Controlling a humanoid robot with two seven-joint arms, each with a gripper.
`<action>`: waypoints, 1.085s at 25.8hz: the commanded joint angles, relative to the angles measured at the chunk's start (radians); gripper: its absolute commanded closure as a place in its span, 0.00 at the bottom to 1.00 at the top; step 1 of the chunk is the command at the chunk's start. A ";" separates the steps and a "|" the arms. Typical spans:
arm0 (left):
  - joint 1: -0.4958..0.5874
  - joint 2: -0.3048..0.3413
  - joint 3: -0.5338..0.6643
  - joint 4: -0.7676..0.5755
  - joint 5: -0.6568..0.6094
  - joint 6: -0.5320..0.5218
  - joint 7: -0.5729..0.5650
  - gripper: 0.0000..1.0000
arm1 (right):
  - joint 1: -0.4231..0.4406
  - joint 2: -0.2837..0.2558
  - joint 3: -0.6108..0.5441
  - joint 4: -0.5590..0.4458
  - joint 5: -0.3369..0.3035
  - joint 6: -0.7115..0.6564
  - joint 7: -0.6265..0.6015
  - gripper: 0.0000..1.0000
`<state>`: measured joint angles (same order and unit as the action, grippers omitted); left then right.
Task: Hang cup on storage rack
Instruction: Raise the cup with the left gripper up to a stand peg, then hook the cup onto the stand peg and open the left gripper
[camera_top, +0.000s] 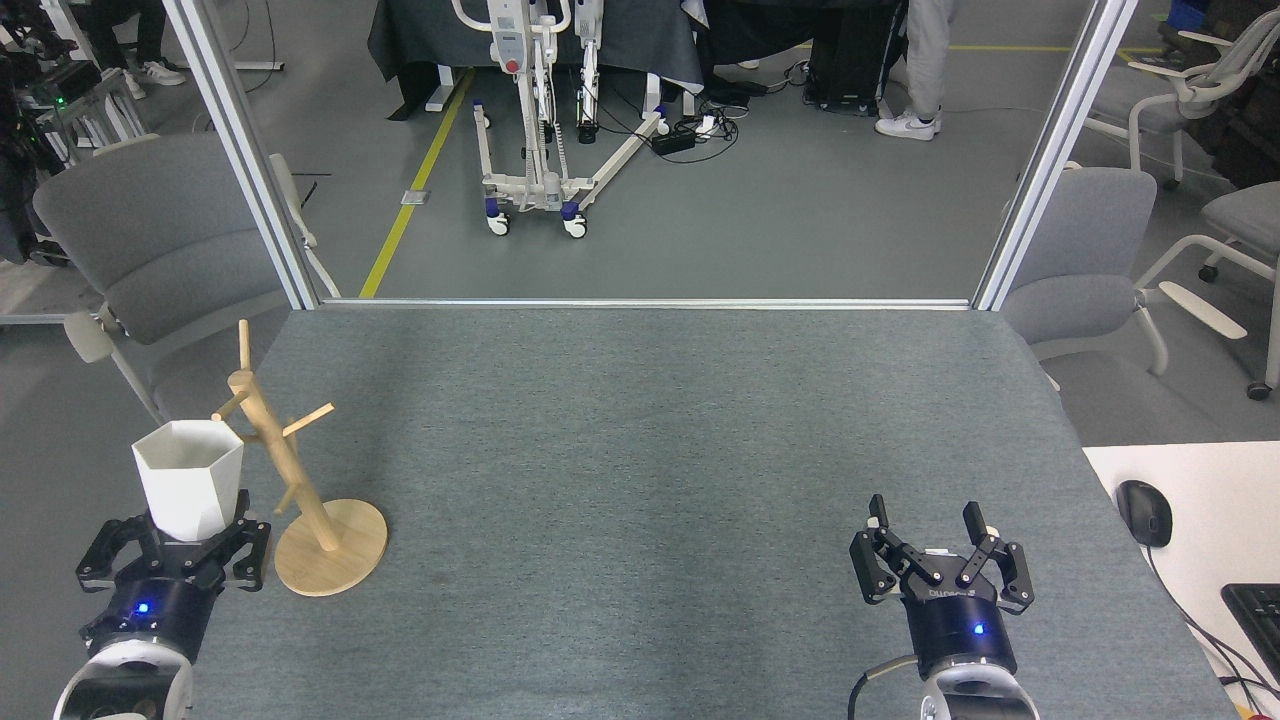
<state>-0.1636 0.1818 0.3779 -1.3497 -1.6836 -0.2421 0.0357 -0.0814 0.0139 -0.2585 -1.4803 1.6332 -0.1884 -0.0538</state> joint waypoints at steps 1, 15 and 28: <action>0.001 -0.001 -0.010 0.007 -0.015 0.000 0.003 1.00 | -0.001 0.001 -0.001 0.000 0.001 0.000 0.000 0.00; -0.010 -0.012 -0.016 0.076 -0.011 0.012 0.007 0.39 | -0.001 0.000 0.001 0.000 0.001 0.000 -0.001 0.00; -0.011 -0.033 -0.016 0.080 -0.002 0.030 0.015 0.07 | -0.001 -0.002 -0.001 0.011 0.001 0.000 0.000 0.00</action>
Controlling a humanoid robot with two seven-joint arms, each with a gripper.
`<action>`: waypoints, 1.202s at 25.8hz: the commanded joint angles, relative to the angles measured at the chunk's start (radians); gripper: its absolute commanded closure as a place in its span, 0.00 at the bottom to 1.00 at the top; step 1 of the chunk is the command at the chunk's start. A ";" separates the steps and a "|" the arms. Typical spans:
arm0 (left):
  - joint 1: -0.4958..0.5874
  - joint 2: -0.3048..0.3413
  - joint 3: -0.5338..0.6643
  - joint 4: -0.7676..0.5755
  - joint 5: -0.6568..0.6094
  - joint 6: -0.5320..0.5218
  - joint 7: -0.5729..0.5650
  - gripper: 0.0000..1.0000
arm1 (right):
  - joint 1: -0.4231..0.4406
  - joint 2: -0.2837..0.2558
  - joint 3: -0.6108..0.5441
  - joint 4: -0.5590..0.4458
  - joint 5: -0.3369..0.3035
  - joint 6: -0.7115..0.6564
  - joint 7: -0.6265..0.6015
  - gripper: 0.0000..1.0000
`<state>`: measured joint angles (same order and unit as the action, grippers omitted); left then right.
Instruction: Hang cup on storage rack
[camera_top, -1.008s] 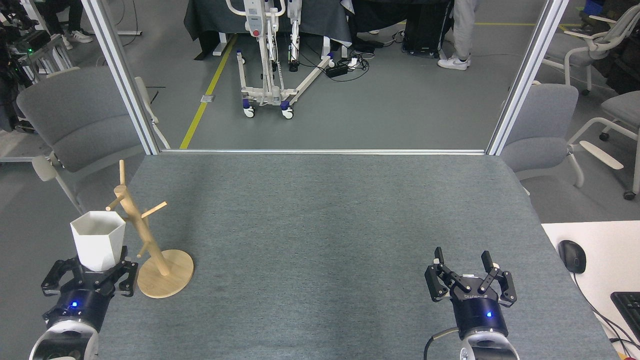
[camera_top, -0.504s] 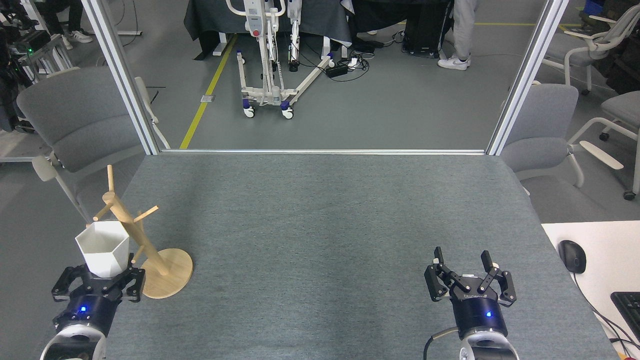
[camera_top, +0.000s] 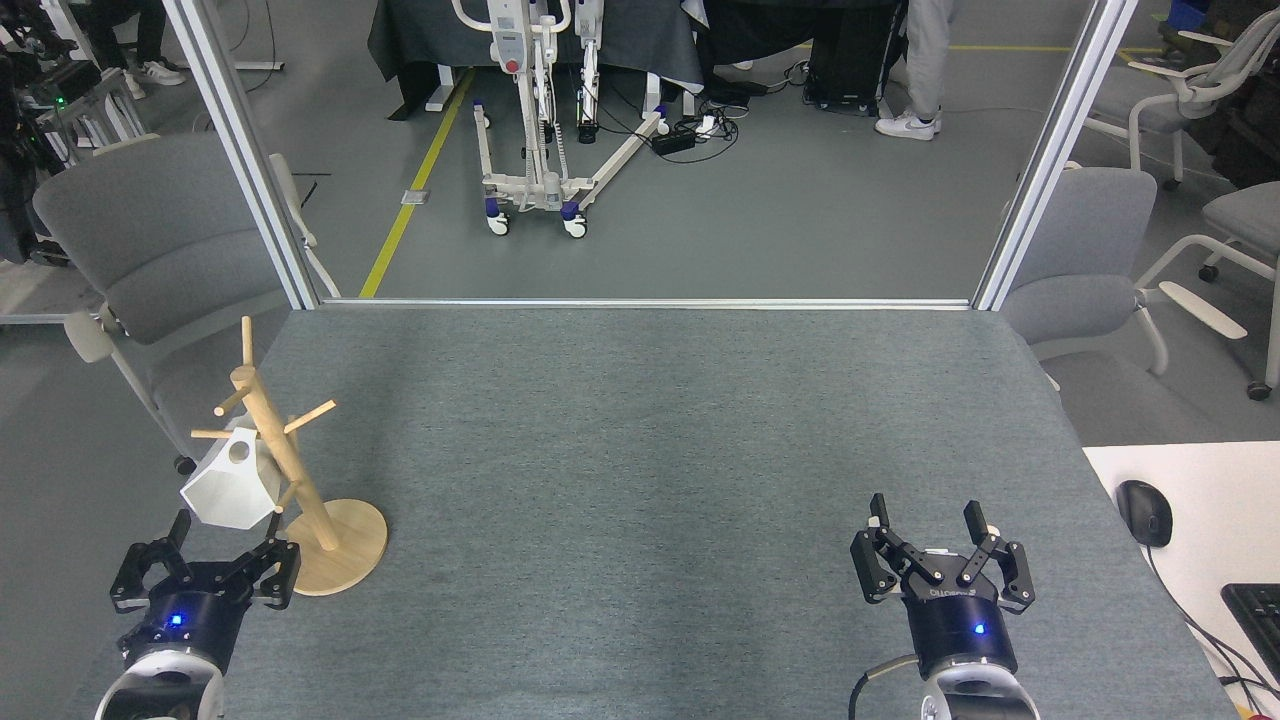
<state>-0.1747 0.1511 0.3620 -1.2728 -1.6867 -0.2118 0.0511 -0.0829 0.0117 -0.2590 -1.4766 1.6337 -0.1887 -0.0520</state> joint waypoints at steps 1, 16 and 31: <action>0.000 -0.004 -0.002 0.009 0.001 0.000 0.000 0.07 | 0.000 0.001 0.000 0.010 0.000 0.000 -0.002 0.00; 0.001 -0.107 -0.038 0.127 0.002 -0.017 0.010 0.01 | -0.028 0.004 0.007 0.018 0.035 0.000 0.080 0.00; -0.123 -0.291 -0.469 0.058 0.036 0.249 0.018 0.01 | -0.029 0.033 0.020 -0.028 0.028 0.000 0.077 0.00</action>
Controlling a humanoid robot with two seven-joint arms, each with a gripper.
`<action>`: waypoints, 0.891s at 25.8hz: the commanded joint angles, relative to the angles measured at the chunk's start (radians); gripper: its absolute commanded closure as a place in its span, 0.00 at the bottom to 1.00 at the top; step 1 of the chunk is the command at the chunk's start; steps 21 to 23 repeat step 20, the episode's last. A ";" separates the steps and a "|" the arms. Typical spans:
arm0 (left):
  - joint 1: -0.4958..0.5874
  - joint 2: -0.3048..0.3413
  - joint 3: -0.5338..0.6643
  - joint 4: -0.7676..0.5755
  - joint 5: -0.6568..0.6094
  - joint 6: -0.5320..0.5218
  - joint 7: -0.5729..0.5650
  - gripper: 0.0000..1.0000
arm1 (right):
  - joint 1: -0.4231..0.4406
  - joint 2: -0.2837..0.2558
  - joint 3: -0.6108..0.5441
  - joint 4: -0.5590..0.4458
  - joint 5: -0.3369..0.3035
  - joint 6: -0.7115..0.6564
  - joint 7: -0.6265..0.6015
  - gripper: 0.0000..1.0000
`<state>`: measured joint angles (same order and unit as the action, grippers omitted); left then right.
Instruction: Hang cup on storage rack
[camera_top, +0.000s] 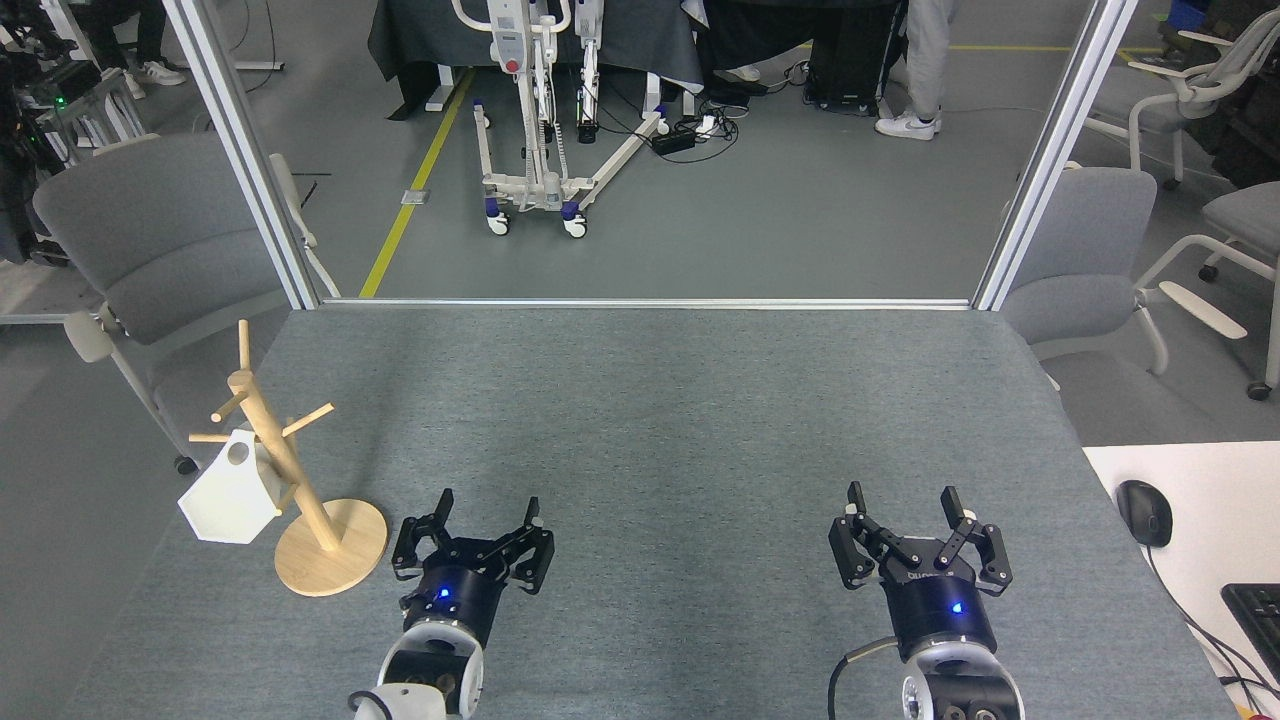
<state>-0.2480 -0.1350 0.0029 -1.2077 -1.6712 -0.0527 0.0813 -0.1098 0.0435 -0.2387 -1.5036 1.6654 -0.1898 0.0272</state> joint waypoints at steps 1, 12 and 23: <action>-0.066 -0.005 -0.123 -0.016 0.034 0.103 -0.015 0.01 | -0.004 0.001 -0.001 -0.001 -0.004 0.001 -0.003 0.00; 0.059 0.000 -0.124 -0.237 0.097 0.102 -0.009 0.01 | -0.021 0.009 -0.002 0.010 -0.006 0.003 -0.004 0.00; 0.102 0.002 -0.118 -0.270 0.097 0.106 -0.009 0.01 | -0.021 0.015 -0.002 0.013 -0.007 0.003 -0.004 0.00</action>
